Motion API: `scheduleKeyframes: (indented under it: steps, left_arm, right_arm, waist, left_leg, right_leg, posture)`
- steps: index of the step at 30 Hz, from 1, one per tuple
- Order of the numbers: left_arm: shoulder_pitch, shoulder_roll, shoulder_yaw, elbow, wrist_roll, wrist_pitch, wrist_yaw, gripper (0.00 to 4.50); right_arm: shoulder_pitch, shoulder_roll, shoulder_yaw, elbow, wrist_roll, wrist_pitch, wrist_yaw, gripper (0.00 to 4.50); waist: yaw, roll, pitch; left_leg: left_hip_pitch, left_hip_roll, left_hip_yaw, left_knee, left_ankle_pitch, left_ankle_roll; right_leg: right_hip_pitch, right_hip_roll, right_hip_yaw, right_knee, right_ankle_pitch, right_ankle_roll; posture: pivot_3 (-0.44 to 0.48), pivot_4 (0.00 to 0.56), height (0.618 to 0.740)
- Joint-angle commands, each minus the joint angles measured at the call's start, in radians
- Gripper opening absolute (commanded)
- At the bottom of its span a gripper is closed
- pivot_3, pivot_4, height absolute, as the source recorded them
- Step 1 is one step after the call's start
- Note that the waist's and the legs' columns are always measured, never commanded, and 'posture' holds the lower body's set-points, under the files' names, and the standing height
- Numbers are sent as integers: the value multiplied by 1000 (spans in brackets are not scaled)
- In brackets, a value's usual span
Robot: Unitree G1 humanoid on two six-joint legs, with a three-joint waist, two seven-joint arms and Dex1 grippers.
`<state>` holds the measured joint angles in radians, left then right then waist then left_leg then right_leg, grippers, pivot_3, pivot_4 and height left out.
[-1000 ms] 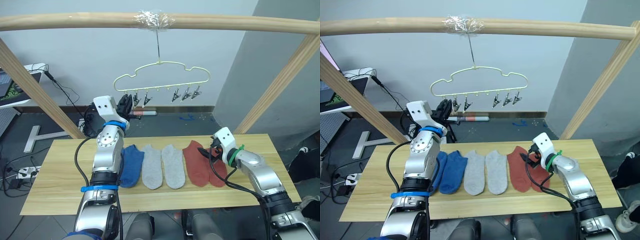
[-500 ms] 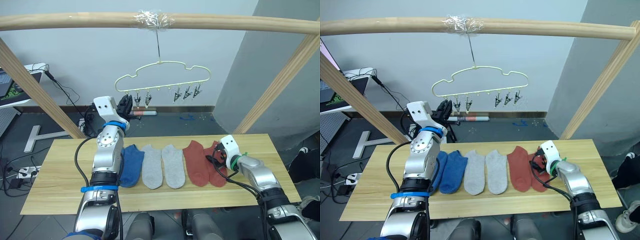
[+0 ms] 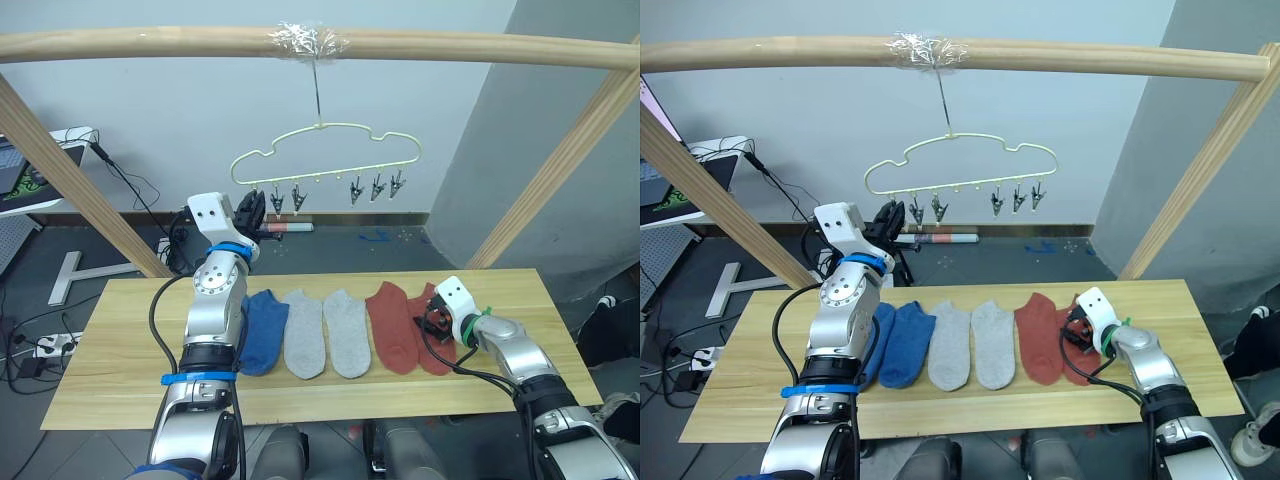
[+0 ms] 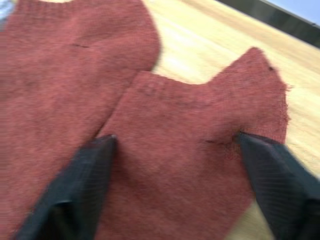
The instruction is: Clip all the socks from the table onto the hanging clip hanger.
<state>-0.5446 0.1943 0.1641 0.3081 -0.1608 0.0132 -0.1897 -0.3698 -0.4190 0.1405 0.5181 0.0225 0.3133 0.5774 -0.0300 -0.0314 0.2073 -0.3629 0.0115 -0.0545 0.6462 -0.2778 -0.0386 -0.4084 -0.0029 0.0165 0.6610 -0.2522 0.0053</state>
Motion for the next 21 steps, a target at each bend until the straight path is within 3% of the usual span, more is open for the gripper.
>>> scheduleKeyframes:
  steps: [1,8,15,21]
  left_arm:
    - [-1,8,9,-43,-12,-7,-4,143]
    - [3,12,15,-47,-13,-7,-1,143]
    - [11,16,26,-65,-38,9,-10,143]
    - [35,14,56,-125,-134,103,-46,143]
  right_arm:
    - [23,-5,5,56,-14,17,23,2515]
    - [35,-16,-1,38,-14,-6,61,13]
    - [50,-137,61,-103,-127,-270,87,13]
    - [51,-173,84,-340,-120,-339,168,13]
  waist:
    - [1,0,0]
    - [1,0,0]
    - [3,0,1]
    - [-3,1,3]
  left_leg:
    - [0,0,0,0,0,0]
    - [0,0,0,1,0,0]
    - [0,-1,0,0,0,0]
    - [0,1,0,0,0,0]
  right_leg:
    - [0,0,0,0,0,0]
    - [1,0,0,0,1,1]
    - [1,-1,0,-1,1,2]
    - [-1,0,0,-1,1,3]
  posture:
    - [8,203,740]
    - [13,203,740]
    - [15,204,740]
    - [8,205,740]
